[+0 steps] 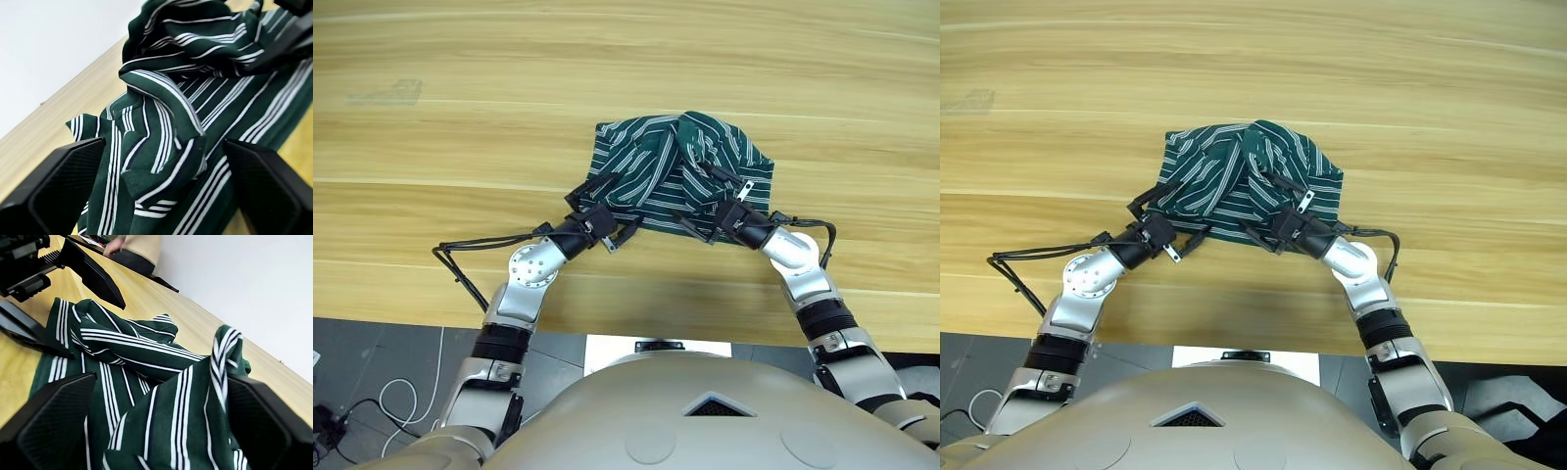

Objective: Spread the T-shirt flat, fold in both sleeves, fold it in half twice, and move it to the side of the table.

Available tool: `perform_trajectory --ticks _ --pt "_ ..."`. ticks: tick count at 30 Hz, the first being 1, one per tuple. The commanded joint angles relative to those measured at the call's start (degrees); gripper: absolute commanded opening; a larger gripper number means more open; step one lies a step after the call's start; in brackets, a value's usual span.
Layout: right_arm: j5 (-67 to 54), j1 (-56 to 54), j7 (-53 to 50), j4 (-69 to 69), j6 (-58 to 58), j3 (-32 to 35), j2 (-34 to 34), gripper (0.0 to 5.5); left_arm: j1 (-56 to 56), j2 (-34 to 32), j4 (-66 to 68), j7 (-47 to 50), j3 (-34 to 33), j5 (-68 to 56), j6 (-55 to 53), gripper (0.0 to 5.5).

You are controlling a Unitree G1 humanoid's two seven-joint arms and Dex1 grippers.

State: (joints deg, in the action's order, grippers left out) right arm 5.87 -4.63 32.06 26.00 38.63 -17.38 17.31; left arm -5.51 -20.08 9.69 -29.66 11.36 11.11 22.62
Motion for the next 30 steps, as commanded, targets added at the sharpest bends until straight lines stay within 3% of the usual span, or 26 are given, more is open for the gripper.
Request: perform_trajectory --ticks 1,18,30 --pt "0.1 0.0 0.2 0.1 0.5 0.1 0.5 4.46 0.5 -0.3 0.5 0.7 1.0 0.6 -1.6 4.49" --pt "0.3 -0.3 0.6 0.2 0.7 -0.7 -0.1 4.46 0.4 -2.1 -0.4 2.1 2.8 1.5 -0.9 2.05" --pt "-0.1 -0.7 0.5 2.4 1.3 0.1 0.7 4.46 1.5 0.3 1.2 5.7 -0.2 -3.3 -1.4 0.34"
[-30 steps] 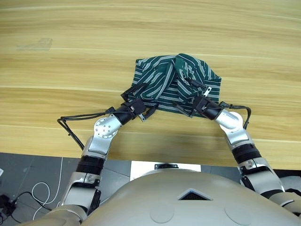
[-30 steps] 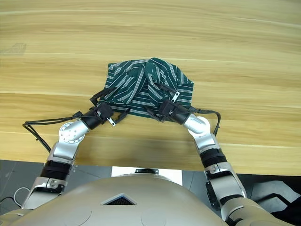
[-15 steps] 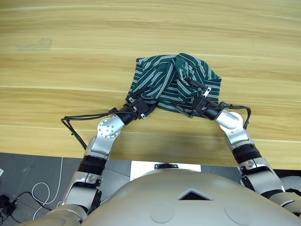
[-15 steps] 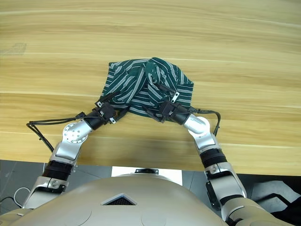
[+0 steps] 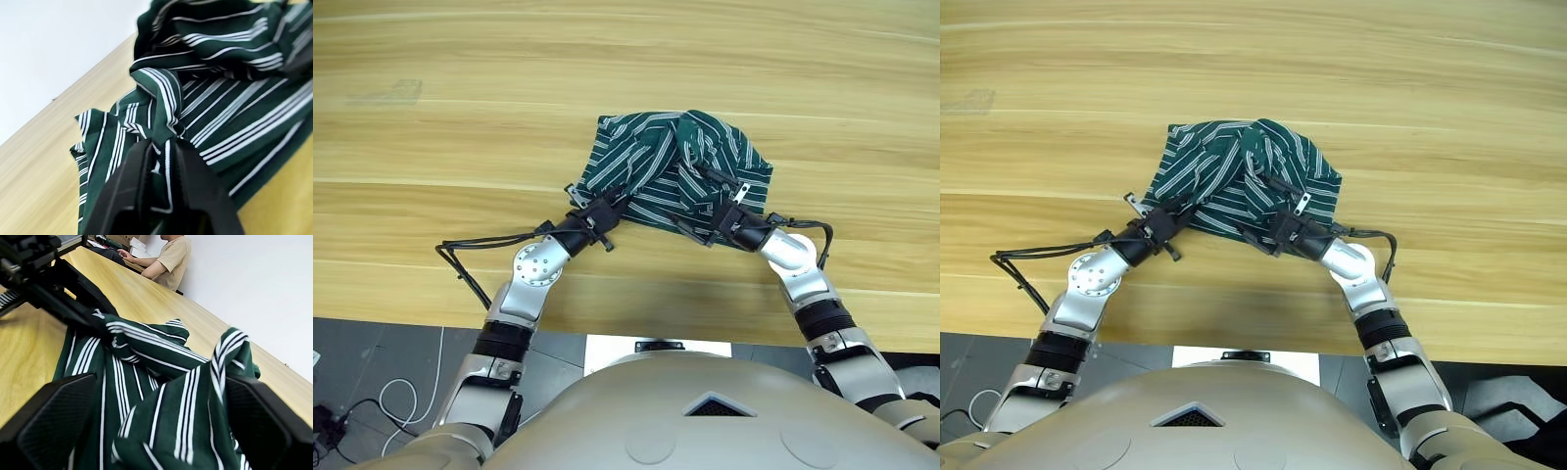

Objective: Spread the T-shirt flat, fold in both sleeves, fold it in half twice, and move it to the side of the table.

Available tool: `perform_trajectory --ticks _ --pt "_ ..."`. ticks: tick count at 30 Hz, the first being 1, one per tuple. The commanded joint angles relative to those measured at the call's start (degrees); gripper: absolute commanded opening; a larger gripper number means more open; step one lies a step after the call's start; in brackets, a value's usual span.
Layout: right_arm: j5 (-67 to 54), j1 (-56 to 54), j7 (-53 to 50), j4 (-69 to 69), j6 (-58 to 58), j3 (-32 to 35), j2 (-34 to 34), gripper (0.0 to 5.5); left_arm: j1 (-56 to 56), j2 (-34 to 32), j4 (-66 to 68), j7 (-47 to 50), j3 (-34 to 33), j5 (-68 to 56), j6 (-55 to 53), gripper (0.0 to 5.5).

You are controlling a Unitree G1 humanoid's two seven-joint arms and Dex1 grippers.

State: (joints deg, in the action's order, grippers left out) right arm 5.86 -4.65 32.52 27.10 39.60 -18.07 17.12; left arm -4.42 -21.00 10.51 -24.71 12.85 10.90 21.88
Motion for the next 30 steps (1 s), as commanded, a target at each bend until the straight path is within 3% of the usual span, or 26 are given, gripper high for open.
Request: perform_trajectory --ticks 1,6,14,20,30 --pt "-0.2 -0.7 0.1 1.9 0.4 1.1 1.2 4.46 -0.1 1.8 0.0 -0.2 -2.1 -5.5 -0.4 0.19" --pt "-0.5 -0.8 0.6 4.2 1.1 1.8 2.2 4.46 -1.5 3.0 0.2 -4.4 -1.3 -11.7 2.2 0.14" --pt "-0.3 -1.2 0.8 5.4 2.0 2.0 2.5 4.46 0.3 3.4 6.7 -3.1 0.5 -6.7 6.7 0.14" --pt "-0.3 -1.2 0.5 5.4 2.2 2.2 2.6 4.46 0.4 2.7 7.3 -3.7 0.9 -6.4 8.6 1.34" --pt "0.1 -1.1 0.1 6.4 2.4 2.3 2.6 4.46 -1.0 4.5 6.4 1.5 -2.7 -7.6 9.5 2.58"
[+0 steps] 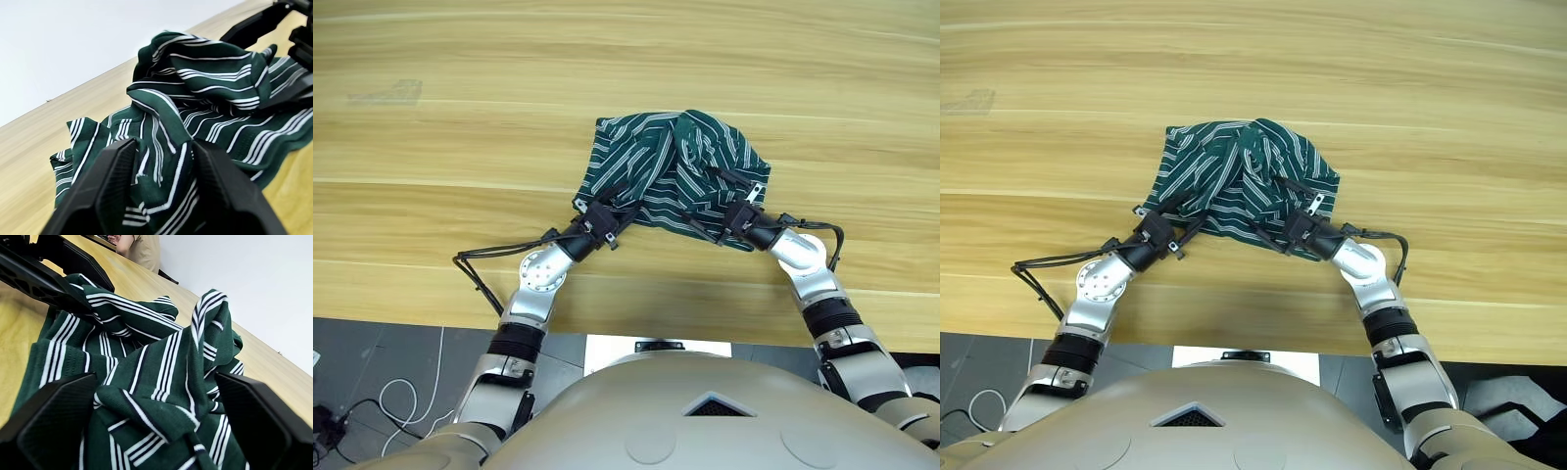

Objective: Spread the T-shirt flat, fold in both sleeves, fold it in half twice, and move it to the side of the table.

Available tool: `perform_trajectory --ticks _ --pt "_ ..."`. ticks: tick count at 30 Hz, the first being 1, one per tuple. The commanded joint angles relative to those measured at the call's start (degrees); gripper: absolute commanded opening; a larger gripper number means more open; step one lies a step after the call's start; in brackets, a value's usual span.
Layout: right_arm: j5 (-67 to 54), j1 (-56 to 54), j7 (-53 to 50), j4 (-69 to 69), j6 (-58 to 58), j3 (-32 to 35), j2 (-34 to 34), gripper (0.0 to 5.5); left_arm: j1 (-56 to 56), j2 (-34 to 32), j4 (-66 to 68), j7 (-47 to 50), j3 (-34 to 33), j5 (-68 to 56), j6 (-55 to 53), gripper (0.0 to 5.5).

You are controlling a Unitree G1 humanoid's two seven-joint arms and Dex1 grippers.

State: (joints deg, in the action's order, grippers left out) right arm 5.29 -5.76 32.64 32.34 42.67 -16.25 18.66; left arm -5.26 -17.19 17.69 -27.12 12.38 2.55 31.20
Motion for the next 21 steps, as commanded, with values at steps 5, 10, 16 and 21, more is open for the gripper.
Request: perform_trajectory --ticks 5,10,16,21 --pt "1.1 -0.4 -0.4 2.7 -0.3 0.4 0.8 4.46 -1.0 1.5 -4.6 4.7 -2.5 -0.5 2.3 2.82" --pt "1.2 -0.5 -0.5 3.1 -0.1 0.1 0.6 4.46 -0.7 1.9 -7.7 3.6 -0.7 0.0 2.4 2.82" --pt "1.2 -1.0 -0.5 3.4 0.0 -0.2 0.1 4.46 2.3 0.4 -4.9 3.4 2.4 7.1 -0.3 2.82" --pt "1.5 -1.1 -0.9 3.4 0.0 -0.5 -0.5 4.46 4.9 0.9 -2.8 3.3 4.0 10.1 -7.0 2.82"
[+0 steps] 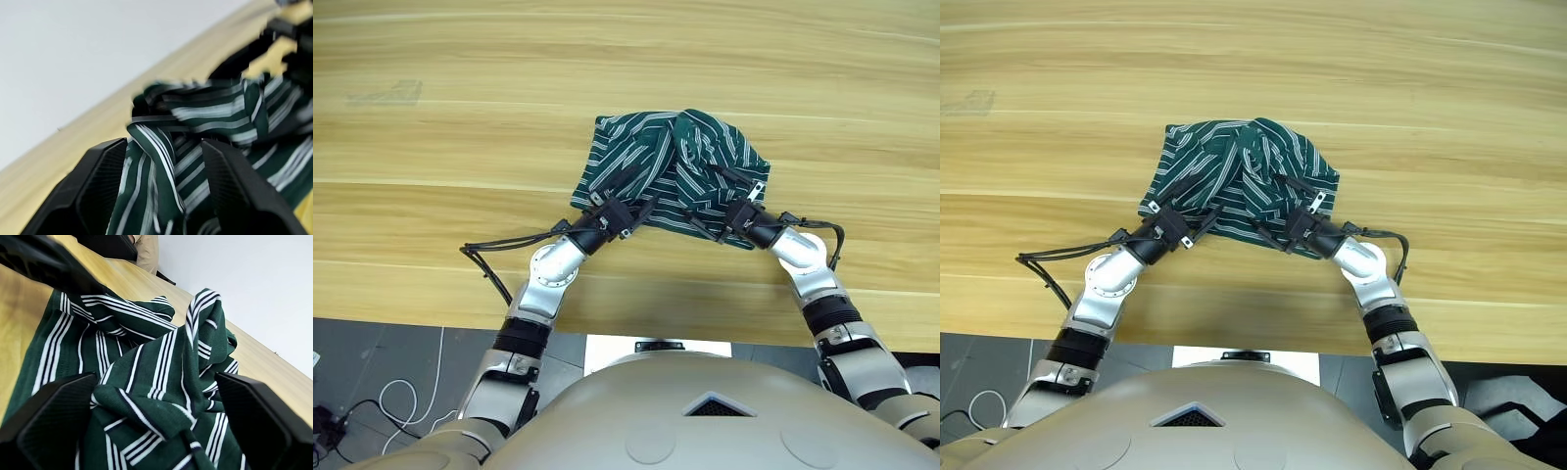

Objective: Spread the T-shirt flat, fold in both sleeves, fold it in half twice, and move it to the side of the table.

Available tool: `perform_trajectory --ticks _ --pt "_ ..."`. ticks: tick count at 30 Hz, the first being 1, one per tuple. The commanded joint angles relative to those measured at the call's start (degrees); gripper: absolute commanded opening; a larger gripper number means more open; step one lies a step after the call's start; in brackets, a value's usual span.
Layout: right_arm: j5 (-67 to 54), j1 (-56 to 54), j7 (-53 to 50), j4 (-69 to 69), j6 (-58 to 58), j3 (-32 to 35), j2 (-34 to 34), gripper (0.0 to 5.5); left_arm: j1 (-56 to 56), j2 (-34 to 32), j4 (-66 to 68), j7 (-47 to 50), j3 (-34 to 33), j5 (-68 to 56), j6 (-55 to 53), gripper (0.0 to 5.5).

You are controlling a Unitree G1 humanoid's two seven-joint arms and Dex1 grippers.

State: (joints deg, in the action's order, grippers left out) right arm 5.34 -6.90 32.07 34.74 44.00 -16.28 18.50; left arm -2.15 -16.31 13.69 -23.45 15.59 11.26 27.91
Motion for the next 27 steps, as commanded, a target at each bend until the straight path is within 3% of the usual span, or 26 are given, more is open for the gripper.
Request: perform_trajectory --ticks 1,11,27 --pt "1.4 0.1 -0.4 0.9 -1.3 -0.4 -0.3 4.46 2.1 0.1 1.3 -0.1 0.7 1.4 -4.5 2.82" --pt "1.3 1.2 -1.2 0.5 -1.0 -0.4 -0.4 4.46 1.7 1.6 0.9 1.1 -0.9 -1.0 -9.9 2.82" --pt "1.7 0.0 -1.5 2.9 -0.2 -0.9 -0.5 4.46 -0.2 1.9 -0.2 -1.3 0.0 -4.3 -6.8 0.17"
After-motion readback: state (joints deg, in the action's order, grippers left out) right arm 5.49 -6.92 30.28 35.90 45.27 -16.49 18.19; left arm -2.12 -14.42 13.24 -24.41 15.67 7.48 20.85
